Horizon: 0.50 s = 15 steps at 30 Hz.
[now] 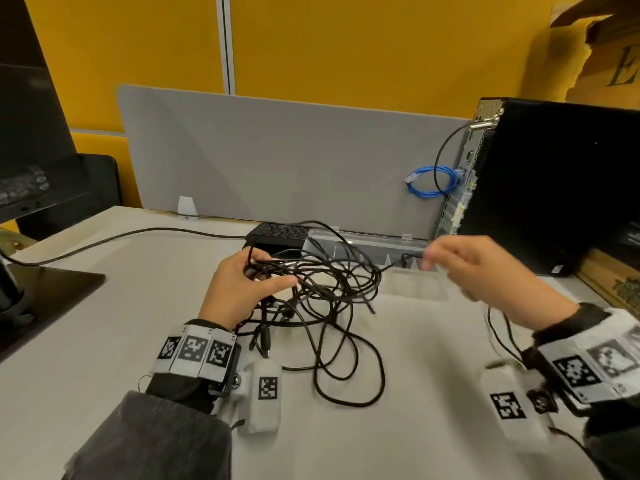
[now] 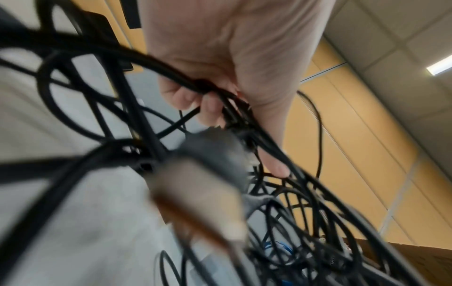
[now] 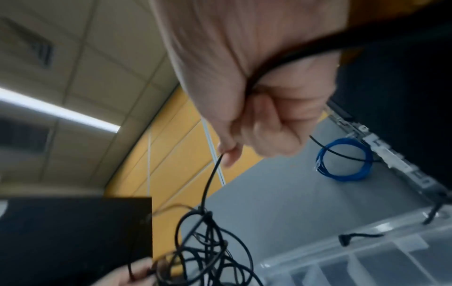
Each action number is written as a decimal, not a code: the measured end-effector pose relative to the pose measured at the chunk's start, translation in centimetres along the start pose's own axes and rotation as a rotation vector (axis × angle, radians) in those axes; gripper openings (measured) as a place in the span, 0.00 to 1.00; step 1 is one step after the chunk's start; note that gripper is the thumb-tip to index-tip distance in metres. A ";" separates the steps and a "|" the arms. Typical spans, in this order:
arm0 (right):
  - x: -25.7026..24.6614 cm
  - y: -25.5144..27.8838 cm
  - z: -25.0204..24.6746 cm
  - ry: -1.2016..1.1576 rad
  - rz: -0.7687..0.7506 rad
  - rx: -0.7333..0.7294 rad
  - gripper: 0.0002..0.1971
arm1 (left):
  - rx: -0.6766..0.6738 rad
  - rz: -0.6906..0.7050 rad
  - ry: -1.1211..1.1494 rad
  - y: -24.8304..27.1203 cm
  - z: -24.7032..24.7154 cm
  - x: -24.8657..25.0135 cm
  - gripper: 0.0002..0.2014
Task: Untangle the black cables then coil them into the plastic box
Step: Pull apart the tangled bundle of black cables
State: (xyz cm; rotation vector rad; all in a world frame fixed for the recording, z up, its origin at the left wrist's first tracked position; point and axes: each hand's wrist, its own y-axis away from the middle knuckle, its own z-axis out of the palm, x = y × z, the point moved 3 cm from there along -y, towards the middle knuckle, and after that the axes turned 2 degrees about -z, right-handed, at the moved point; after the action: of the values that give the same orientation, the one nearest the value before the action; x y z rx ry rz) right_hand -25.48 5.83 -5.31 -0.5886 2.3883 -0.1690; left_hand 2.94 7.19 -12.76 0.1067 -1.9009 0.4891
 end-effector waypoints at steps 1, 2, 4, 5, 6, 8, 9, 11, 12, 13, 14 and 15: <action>0.3 0.0 -1.1 -0.058 -0.017 0.111 0.12 | 0.021 -0.008 0.018 -0.2 -0.3 -0.3 0.15; 0.7 -0.1 -2.3 -0.132 -0.017 0.233 0.12 | 0.043 -0.016 0.027 -0.2 -0.5 -0.5 0.15; 1.6 0.1 -4.8 -0.333 -0.009 0.456 0.11 | 0.083 -0.030 0.015 -0.4 -1.0 -0.7 0.16; 2.0 0.2 -5.8 -0.416 -0.020 0.549 0.12 | 0.095 -0.037 0.019 -0.4 -1.1 -0.8 0.17; 2.3 0.4 -6.3 -0.472 -0.037 0.629 0.13 | 0.097 -0.046 0.038 -0.4 -1.1 -0.7 0.17; 2.7 0.8 -6.4 -0.512 -0.052 0.733 0.13 | 0.076 -0.051 0.076 -0.3 -0.9 -0.5 0.18; 3.0 0.9 -6.1 -0.490 -0.042 0.757 0.13 | 0.066 -0.052 0.082 -0.3 -0.8 -0.5 0.18; 3.5 0.6 -5.1 -0.323 0.002 0.689 0.12 | 0.069 -0.062 0.114 -0.2 -0.7 -0.5 0.21; 3.8 0.3 -4.6 -0.175 0.035 0.586 0.12 | 0.078 -0.068 0.142 -0.2 -0.7 -0.6 0.21; 4.0 0.0 -3.9 0.006 0.065 0.454 0.12 | 0.089 -0.067 0.163 -0.1 -0.8 -0.5 0.21; 3.9 -0.1 -3.0 0.185 0.085 0.315 0.14 | 0.096 -0.064 0.171 0.0 -0.7 -0.3 0.20; 3.6 -0.1 -2.1 0.330 0.092 0.188 0.18 | 0.101 -0.061 0.174 0.1 -0.6 -0.1 0.19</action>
State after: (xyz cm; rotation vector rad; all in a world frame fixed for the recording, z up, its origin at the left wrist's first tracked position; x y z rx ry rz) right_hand -29.20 4.00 -5.77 -0.3854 2.6701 -0.4768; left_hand 3.48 7.45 -12.73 0.1820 -1.6981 0.5356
